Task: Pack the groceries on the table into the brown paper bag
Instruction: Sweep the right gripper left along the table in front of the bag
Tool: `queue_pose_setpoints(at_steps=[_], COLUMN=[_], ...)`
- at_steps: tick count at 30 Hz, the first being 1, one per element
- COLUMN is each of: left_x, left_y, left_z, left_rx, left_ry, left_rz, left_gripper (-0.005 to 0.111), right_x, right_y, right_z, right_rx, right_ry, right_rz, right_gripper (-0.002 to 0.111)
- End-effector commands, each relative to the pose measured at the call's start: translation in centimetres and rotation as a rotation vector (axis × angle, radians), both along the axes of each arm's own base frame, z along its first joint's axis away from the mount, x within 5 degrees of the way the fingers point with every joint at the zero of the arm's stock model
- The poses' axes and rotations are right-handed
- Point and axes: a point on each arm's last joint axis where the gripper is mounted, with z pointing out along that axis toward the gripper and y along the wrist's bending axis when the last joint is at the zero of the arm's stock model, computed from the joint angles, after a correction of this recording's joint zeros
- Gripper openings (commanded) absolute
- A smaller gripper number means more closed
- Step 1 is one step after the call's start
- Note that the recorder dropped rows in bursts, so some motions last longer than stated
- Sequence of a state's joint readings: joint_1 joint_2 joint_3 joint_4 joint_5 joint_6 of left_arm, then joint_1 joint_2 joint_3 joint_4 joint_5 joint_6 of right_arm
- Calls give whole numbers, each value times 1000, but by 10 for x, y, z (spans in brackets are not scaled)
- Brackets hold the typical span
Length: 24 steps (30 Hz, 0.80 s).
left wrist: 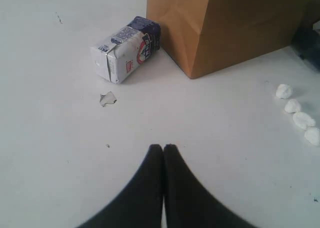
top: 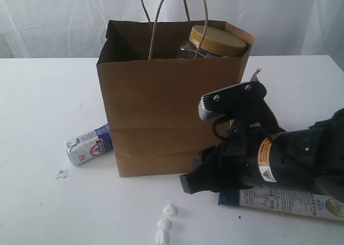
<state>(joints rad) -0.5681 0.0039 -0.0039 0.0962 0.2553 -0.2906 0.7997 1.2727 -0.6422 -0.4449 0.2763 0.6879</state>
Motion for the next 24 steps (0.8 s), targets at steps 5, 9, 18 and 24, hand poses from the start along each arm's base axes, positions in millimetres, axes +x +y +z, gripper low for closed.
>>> queue_pose_setpoints(at_steps=[5, 9, 18, 24], left_x=[0, 0, 0, 0], left_y=[0, 0, 0, 0], left_z=[-1, -1, -1, -1], left_rx=[-2, -2, -2, -2], left_ry=[1, 1, 1, 1], left_rz=[-4, -4, -4, -4], left_gripper=[0, 0, 0, 0], right_x=[23, 40, 30, 20], right_y=[10, 8, 28, 36], right_z=[-52, -65, -63, -63], right_rx=[-74, 5, 77, 85], right_ry=[124, 150, 148, 168], right_rz=[-31, -106, -55, -35], right_gripper=[46, 46, 46, 46])
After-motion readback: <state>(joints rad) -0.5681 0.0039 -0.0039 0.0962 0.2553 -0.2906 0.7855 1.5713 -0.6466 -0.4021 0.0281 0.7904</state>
